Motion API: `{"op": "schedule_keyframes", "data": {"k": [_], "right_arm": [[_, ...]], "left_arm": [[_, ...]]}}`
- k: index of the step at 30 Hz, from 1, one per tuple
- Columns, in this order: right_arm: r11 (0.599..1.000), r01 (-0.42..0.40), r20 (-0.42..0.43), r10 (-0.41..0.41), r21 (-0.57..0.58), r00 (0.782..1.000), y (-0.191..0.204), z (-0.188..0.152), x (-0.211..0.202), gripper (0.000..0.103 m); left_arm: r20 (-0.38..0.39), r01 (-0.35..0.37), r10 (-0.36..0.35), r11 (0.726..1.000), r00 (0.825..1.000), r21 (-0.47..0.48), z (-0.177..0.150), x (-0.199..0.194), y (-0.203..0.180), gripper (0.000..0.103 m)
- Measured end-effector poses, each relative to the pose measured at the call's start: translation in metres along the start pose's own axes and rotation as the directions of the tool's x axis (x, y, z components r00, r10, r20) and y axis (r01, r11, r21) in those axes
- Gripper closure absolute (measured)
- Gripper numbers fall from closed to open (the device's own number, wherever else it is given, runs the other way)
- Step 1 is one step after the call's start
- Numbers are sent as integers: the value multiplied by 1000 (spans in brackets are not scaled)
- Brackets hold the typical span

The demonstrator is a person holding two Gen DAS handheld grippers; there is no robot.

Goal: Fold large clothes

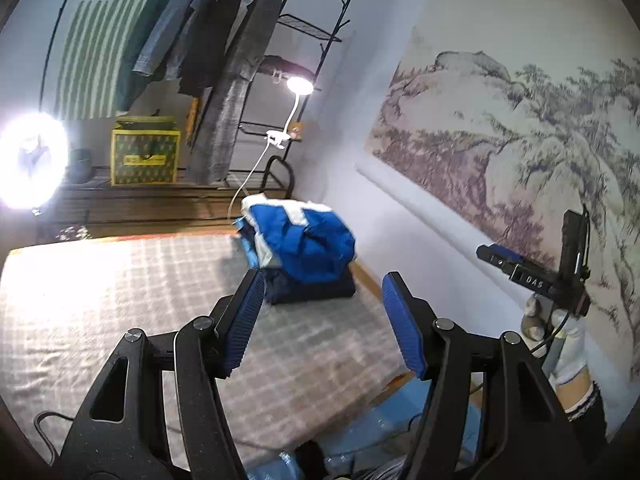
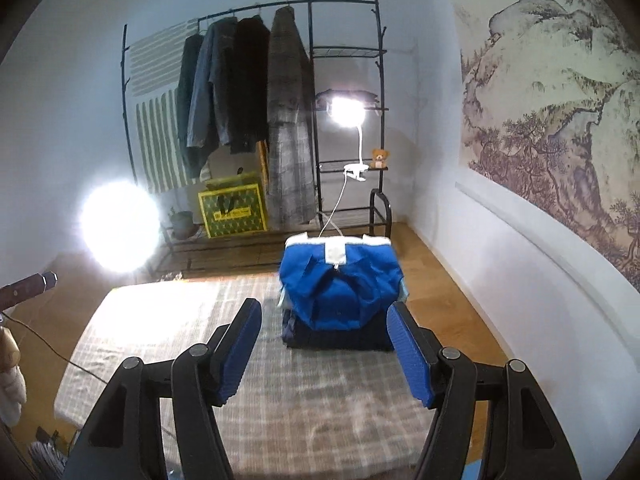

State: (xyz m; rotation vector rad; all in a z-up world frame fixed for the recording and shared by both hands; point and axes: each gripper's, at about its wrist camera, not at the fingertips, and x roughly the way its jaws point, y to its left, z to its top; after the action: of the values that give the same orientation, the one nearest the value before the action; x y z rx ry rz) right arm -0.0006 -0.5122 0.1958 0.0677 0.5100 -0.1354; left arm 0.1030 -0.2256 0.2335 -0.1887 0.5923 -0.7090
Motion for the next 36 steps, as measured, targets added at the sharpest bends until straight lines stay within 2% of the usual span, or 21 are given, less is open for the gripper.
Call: {"op": "schedule_keyframes", "data": {"k": [3,5,7,9,11,13,16,21,25,30,36], "right_arm": [[1000,13,-9,-13,-8,1000,13,-21,-6,33],[1000,-4,-5,4,-5,1000,19,-35,-9,29],[1000,-12,-4,12,11,1000,23,-50,-9,28],[999,-23,0,23,24,1000,27,-61,-9,22],[999,-16,4,16,33,1000,31,-71,-8,15],[1000,3,16,-3,27,1000,36,-80,-7,12],[998,58,37,-59,16,998,44,-90,-5,0],[994,110,65,-108,-14,992,58,-103,6,0],[994,104,75,-106,24,992,60,-109,23,0],[991,124,83,-128,59,988,60,-113,51,0],[988,133,83,-139,74,987,60,-122,84,0]], "left_arm": [[-8,-46,46,998,999,35,-29,-11,-2,38],[-4,-74,75,996,997,58,-45,-17,-4,23],[5,-102,101,992,995,76,-64,-24,-5,20],[10,-122,121,988,993,91,-75,-28,-5,17],[19,-149,147,984,989,99,-86,-30,-4,7],[39,-175,172,979,984,107,-96,-31,-1,4],[60,-228,222,966,973,120,-103,-25,4,2],[72,-251,243,959,967,134,-112,-9,14,1],[84,-281,271,949,959,141,-115,10,21,0],[94,-282,271,949,958,138,-116,30,31,0],[88,-332,321,931,943,151,-119,54,43,0]]}}
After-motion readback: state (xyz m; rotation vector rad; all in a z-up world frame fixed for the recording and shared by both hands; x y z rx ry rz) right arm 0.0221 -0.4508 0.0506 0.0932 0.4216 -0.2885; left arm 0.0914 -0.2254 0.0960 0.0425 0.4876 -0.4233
